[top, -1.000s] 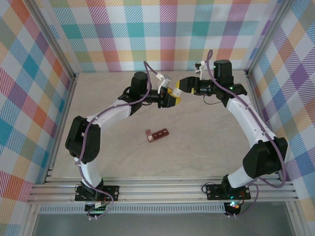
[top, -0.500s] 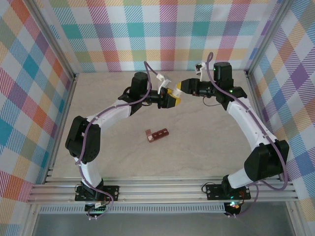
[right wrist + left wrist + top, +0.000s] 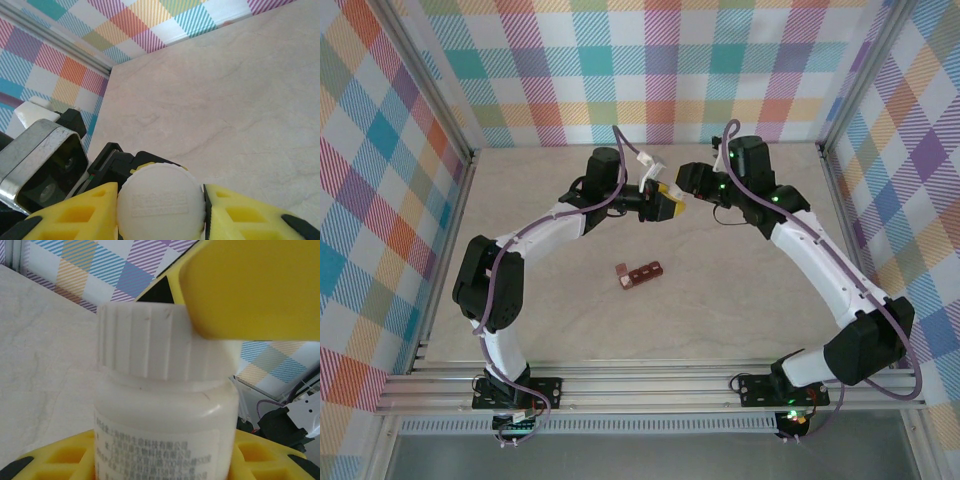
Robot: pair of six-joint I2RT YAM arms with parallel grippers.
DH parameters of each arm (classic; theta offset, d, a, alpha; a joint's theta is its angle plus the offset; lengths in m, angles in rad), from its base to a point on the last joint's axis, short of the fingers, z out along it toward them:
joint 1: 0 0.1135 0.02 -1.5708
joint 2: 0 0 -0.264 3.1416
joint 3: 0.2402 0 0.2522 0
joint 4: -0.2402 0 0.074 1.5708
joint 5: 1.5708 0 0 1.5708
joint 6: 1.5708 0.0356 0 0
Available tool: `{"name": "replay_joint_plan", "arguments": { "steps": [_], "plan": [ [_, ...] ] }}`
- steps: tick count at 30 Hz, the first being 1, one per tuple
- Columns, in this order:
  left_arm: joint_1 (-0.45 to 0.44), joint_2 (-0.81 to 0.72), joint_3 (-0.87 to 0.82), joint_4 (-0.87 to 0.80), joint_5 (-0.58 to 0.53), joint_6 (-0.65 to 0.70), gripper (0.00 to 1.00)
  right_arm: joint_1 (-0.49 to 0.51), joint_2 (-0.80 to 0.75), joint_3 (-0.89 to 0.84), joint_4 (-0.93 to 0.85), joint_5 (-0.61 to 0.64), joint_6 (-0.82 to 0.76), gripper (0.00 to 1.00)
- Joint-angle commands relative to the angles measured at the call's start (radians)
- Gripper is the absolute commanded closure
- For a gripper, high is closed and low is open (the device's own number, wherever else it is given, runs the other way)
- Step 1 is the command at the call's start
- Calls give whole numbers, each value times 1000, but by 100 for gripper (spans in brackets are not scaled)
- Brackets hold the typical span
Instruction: Sort the pills into containers
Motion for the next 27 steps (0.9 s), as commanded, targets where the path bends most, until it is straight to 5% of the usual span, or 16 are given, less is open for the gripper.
{"name": "replay_joint_plan", "arguments": {
  "steps": [1,6,13,27],
  "plan": [
    [4,-9,42,57,-4,16,100,24,28,-15,-118,21,12,57],
    [4,-2,53,56,-5,16,100,17,25,46,-151,18,-16,51],
    [4,2,54,59,-4,10,100,-39,-40,58,-148,-41,-38,22],
    [5,-13,39,60,9,13,100,-191,-100,-70,108,-387,-135,17]
  ]
}}
